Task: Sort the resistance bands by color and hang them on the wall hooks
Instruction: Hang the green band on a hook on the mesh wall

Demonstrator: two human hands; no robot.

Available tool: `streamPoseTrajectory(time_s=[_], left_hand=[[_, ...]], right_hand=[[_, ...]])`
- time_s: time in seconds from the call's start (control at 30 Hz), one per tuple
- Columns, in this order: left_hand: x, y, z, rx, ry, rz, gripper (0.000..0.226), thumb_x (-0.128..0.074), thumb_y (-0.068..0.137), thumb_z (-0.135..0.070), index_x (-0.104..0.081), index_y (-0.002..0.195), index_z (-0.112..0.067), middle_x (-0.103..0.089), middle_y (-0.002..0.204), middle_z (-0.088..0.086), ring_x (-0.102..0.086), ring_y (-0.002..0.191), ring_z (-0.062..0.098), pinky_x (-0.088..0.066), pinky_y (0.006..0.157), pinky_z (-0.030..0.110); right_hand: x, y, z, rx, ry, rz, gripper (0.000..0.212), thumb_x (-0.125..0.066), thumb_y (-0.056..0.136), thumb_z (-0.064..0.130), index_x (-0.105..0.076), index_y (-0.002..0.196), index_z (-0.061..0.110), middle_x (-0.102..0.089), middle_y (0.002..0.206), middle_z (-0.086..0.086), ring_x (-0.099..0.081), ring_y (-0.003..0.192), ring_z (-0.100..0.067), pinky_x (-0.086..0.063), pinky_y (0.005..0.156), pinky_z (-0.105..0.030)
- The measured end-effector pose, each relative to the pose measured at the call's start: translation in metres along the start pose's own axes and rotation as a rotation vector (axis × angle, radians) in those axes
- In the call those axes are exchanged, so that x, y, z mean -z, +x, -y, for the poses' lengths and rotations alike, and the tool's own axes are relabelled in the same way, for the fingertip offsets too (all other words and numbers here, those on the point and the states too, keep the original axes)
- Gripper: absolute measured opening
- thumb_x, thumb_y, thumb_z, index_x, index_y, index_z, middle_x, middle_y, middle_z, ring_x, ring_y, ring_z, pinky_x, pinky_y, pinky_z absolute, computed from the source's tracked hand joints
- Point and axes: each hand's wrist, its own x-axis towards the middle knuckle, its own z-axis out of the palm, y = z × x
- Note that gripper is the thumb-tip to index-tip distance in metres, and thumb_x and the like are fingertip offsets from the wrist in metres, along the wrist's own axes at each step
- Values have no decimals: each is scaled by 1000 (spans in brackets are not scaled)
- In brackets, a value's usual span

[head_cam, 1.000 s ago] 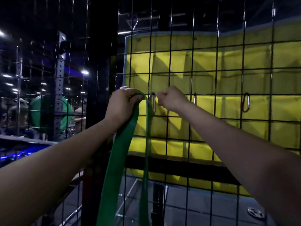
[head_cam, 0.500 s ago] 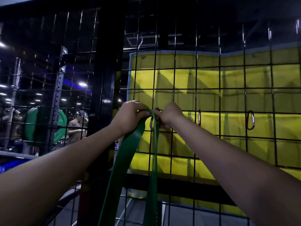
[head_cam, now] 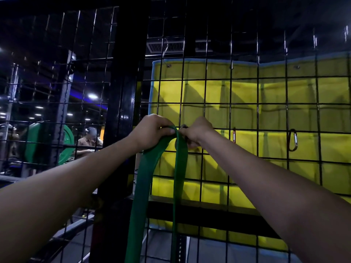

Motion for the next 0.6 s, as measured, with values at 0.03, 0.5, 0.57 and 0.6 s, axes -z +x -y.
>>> streamPoseTrajectory(time_s=[0.03,0.5,0.57,0.6], left_hand=[[0,1,-2,-20,18,17,21,-58,89,-16,-69,105,-9,-64,94,1,-54,82,7,-41,72,12],[7,35,-13,-32,243,324,19,-57,90,-19,-68,93,-4,-47,64,-9,-43,61,3,-35,69,26],[7,36,-12,-28,240,332,19,-56,90,-18,-68,92,-3,-46,64,-9,-43,61,4,-35,69,25],[6,35,-11,-23,240,331,20,-56,90,-17,-67,91,-1,-46,63,-8,-43,61,7,-34,69,25]], right_hand=[[1,0,-1,12,-26,0,23,-71,81,19,-52,75,9,-66,91,-14,-69,75,-27,-58,56,-33],[3,6,-8,141,-274,-31,18,-66,85,21,-62,86,3,-61,81,-13,-65,71,-27,-54,62,-32],[3,6,-8,138,-276,-28,19,-67,85,22,-61,84,4,-61,80,-13,-66,72,-28,-55,64,-33],[3,6,-8,136,-279,-25,20,-67,85,23,-62,86,3,-62,80,-13,-65,72,-28,-55,65,-33]])
